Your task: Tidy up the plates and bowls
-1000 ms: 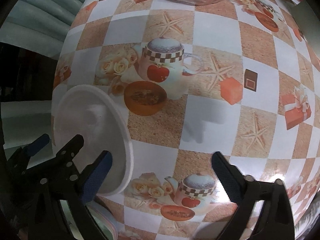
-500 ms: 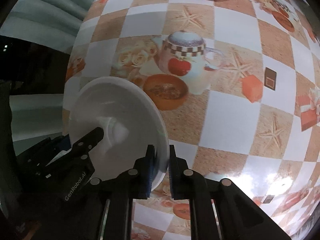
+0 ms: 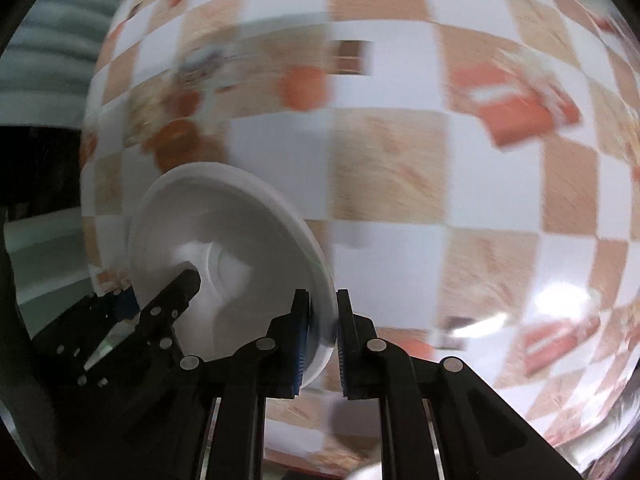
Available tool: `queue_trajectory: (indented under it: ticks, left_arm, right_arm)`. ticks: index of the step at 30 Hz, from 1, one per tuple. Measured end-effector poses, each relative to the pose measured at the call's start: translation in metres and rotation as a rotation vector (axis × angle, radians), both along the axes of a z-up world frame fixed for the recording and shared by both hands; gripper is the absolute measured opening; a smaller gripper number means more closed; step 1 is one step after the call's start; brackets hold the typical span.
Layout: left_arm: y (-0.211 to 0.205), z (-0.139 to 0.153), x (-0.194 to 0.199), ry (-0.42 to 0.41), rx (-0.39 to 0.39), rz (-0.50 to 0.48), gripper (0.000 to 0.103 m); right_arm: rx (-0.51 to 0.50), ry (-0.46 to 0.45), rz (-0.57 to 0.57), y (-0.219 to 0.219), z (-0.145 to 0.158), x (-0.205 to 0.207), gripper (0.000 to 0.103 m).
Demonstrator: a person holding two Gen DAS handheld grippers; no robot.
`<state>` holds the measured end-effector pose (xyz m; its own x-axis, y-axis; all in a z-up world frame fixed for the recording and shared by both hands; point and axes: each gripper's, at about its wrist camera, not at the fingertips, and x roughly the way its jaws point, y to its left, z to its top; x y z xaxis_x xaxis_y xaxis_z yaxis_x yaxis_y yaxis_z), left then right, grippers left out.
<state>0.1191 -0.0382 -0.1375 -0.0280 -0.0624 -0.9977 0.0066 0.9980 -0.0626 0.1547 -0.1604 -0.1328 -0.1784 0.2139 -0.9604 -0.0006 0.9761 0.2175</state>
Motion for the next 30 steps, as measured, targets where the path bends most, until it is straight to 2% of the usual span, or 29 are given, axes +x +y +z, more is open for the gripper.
queue_trajectory:
  ticks: [6, 10, 20, 30]
  left_arm:
    - [-0.059, -0.001, -0.002, -0.001, -0.008, -0.083, 0.025]
    - [-0.075, 0.002, -0.014, 0.003, -0.007, -0.101, 0.025]
    - [-0.075, 0.003, -0.008, -0.025, 0.003, -0.103, 0.024]
    - [-0.102, 0.037, -0.027, -0.068, 0.019, -0.13, 0.025]
  right_arm:
    - [-0.027, 0.005, -0.067, -0.043, 0.0, -0.012, 0.014]
    - [-0.027, 0.007, -0.1, -0.071, -0.001, -0.021, 0.014]
    - [-0.012, -0.015, -0.113, -0.105, 0.004, -0.041, 0.014]
    - [-0.006, -0.065, -0.091, -0.116, 0.038, -0.066, 0.015]
